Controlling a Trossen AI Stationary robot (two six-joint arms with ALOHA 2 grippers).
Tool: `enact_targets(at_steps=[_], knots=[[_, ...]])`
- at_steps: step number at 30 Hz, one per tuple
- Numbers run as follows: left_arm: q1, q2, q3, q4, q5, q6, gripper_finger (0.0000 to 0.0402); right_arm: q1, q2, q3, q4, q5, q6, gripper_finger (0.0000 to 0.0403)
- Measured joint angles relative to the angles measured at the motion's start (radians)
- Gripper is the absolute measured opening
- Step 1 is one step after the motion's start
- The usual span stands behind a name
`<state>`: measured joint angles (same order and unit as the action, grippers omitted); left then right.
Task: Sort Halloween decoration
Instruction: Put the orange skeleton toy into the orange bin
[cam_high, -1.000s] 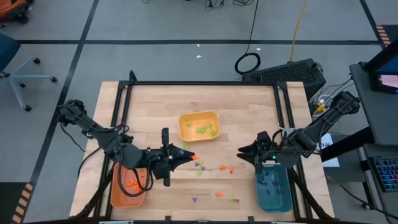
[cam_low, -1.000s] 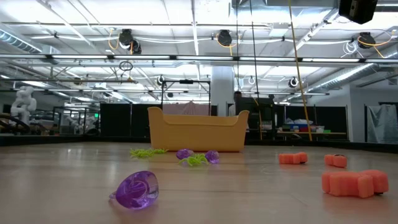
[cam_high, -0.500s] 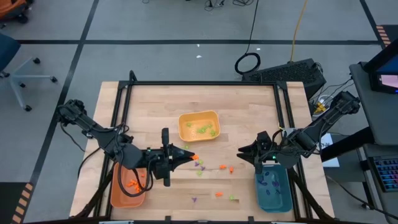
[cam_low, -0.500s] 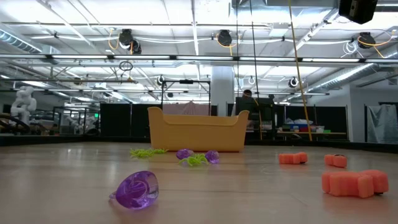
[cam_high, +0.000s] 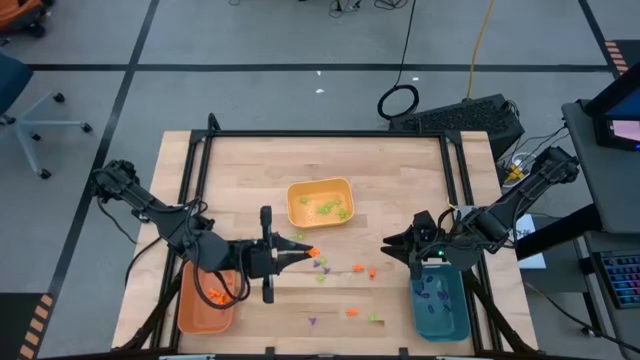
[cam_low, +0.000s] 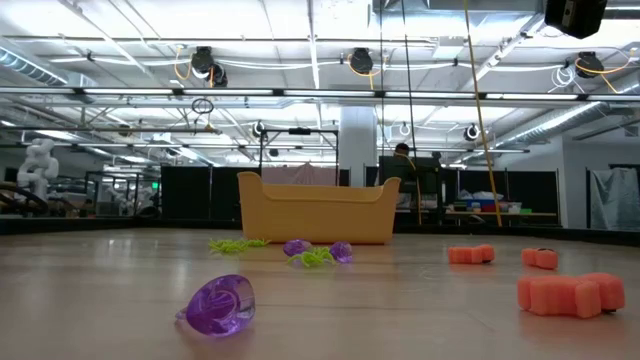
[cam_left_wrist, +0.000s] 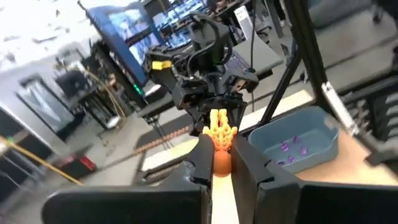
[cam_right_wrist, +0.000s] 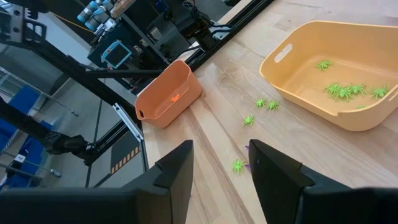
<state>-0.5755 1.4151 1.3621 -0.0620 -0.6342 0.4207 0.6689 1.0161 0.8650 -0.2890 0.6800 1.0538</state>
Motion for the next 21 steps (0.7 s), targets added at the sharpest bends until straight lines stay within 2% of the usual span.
enact_targets(at_steps=[14,21], knots=[[0.000,0.000,0.000,0.000,0.000,-0.557,0.0027,0.000,0.000,0.000,0.000,0.002,0.000,0.0141],[0.000,0.000,0.000,-0.004,0.000,-0.600,0.0027,0.000,0.000,0.000,0.000,0.003,0.000,0.0141]])
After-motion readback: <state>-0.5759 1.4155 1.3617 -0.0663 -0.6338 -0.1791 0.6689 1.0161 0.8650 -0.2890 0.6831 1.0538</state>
